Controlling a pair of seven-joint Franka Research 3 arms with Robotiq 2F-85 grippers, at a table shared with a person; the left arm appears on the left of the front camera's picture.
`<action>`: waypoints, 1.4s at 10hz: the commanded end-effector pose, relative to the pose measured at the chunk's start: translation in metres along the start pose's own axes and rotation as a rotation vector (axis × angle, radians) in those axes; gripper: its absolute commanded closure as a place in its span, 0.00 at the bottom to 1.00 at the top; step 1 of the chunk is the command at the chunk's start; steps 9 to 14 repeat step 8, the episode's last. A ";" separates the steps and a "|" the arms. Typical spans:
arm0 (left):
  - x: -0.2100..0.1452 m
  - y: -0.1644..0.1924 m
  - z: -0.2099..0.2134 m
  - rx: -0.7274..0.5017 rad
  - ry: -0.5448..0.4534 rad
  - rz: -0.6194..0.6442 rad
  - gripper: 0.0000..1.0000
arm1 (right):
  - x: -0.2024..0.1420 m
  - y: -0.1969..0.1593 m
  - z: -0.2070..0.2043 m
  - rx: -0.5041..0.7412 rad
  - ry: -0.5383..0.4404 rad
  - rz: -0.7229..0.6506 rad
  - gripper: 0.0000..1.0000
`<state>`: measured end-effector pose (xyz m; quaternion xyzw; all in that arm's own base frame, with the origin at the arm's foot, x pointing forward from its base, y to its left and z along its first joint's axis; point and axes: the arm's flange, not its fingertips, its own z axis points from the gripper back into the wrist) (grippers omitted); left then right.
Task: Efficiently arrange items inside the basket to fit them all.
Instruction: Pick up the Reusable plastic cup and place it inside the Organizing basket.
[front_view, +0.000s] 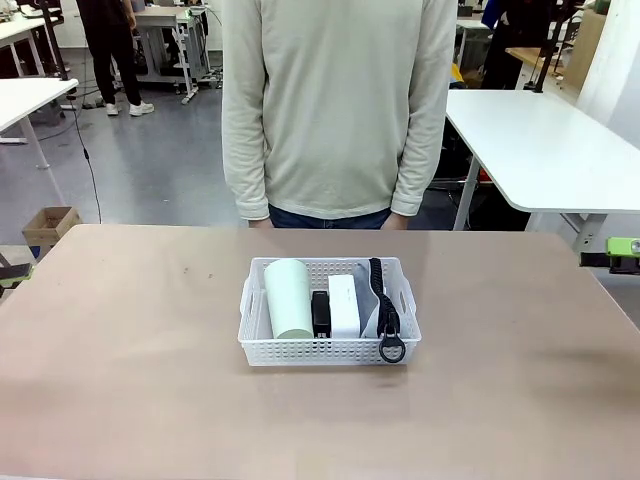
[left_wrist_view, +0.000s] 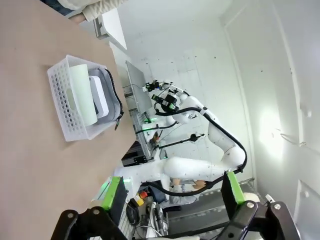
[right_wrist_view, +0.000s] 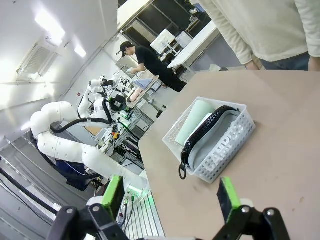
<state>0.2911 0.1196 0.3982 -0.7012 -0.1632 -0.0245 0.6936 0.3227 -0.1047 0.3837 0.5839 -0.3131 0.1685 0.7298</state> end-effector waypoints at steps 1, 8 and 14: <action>-0.001 -0.007 -0.002 0.010 -0.018 0.010 0.00 | -0.002 0.004 0.001 -0.009 0.014 -0.011 0.00; -0.001 -0.007 -0.002 0.010 -0.018 0.010 0.00 | -0.002 0.004 0.001 -0.009 0.014 -0.011 0.00; -0.001 -0.007 -0.002 0.010 -0.018 0.010 0.00 | -0.002 0.004 0.001 -0.009 0.014 -0.011 0.00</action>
